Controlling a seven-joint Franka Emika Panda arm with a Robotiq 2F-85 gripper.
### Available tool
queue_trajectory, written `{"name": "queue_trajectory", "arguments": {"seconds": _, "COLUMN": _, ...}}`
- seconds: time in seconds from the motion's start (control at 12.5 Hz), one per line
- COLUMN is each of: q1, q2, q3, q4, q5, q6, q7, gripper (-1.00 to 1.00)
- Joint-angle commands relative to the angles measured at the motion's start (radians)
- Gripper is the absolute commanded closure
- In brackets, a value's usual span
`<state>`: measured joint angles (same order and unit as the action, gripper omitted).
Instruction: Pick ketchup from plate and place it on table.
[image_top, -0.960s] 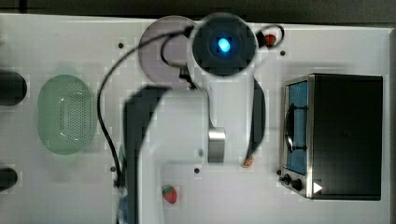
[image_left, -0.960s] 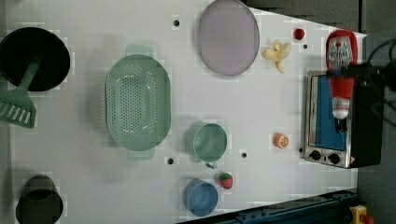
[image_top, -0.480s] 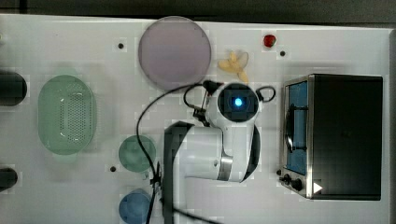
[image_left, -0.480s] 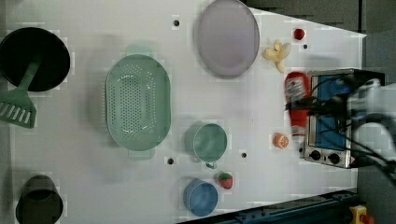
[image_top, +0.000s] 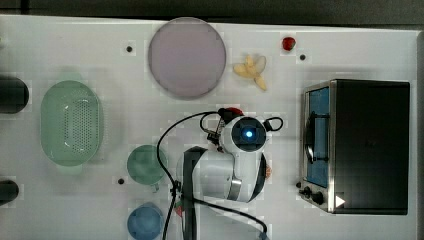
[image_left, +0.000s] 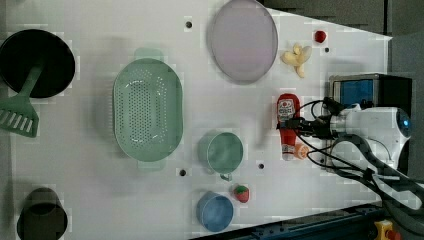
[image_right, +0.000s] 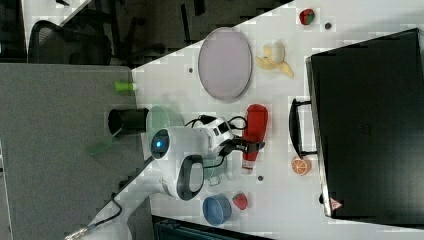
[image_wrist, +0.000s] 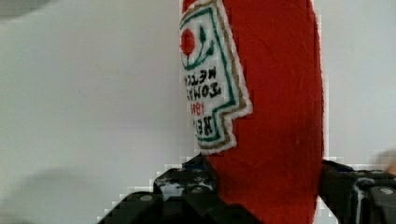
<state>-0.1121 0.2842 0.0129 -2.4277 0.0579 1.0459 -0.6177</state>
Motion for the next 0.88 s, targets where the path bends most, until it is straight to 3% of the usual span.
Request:
{"name": "queue_trajectory", "arguments": {"seconds": 0.08, "q1": 0.012, "q2": 0.007, "q3": 0.02, "q4": 0.026, "q5": -0.004, "q6": 0.076, "q7": -0.01, "gripper": -0.25}}
{"name": "queue_trajectory", "arguments": {"seconds": 0.16, "q1": 0.012, "q2": 0.004, "q3": 0.02, "q4": 0.026, "q5": -0.004, "q6": 0.094, "q7": -0.01, "gripper": -0.34}}
{"name": "queue_trajectory", "arguments": {"seconds": 0.4, "q1": 0.014, "q2": -0.031, "q3": 0.027, "q4": 0.034, "q5": -0.003, "q6": 0.097, "q7": -0.009, "gripper": -0.98}}
{"name": "queue_trajectory", "arguments": {"seconds": 0.64, "q1": 0.013, "q2": -0.125, "q3": 0.031, "q4": 0.085, "q5": -0.004, "q6": 0.02, "q7": 0.092, "gripper": -1.0}}
{"name": "queue_trajectory", "arguments": {"seconds": 0.88, "q1": 0.016, "q2": -0.243, "q3": 0.033, "q4": 0.166, "q5": -0.004, "q6": -0.197, "q7": 0.291, "gripper": -1.0}}
